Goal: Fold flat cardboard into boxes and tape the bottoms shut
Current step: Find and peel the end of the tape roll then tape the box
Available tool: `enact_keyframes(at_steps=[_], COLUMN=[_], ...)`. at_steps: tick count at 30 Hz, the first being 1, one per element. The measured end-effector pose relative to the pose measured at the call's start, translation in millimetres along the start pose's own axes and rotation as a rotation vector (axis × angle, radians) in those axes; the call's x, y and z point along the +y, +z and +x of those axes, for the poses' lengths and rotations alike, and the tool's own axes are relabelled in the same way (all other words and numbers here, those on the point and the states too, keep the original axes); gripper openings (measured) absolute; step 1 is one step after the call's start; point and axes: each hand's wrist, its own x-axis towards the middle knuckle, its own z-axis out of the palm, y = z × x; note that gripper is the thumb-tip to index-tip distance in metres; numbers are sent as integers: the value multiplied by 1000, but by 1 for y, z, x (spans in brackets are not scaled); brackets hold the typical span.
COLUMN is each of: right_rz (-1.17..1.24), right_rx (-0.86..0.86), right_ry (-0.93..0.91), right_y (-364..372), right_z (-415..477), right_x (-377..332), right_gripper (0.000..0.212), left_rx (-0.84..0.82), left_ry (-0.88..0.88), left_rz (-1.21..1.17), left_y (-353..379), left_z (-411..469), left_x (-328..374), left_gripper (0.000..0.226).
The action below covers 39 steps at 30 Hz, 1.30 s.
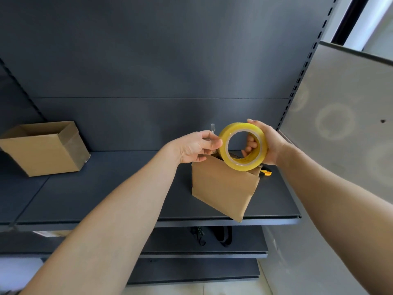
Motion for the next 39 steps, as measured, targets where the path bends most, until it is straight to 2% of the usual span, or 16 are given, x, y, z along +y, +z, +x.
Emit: enact_keyframes(at_steps=[10, 17, 21, 26, 30, 34, 36, 39], right_rz=[184, 273, 355, 339, 295, 318, 351, 396], right_rx=[62, 65, 68, 70, 93, 70, 49, 5], right_ry=[187, 185, 178, 184, 191, 185, 192, 207], right_y=[-6, -4, 3, 6, 8, 11, 15, 21], right_z=[11, 14, 14, 14, 13, 9, 7, 4], right_x=[13, 6, 1, -4, -9, -21, -24, -26], right_gripper=[46, 43, 39, 40, 45, 46, 43, 39], left_rx=[29, 50, 66, 92, 199, 115, 83, 75], left_ry=[67, 53, 69, 92, 109, 133, 148, 180], left_rz=[-54, -31, -52, -40, 0, -161, -179, -222], left_y=[9, 4, 3, 4, 9, 8, 6, 5], left_z=[4, -2, -4, -6, -5, -8, -11, -14], left_x=[-5, 6, 15, 24, 26, 35, 42, 48], left_gripper=[21, 6, 6, 7, 7, 5, 11, 7])
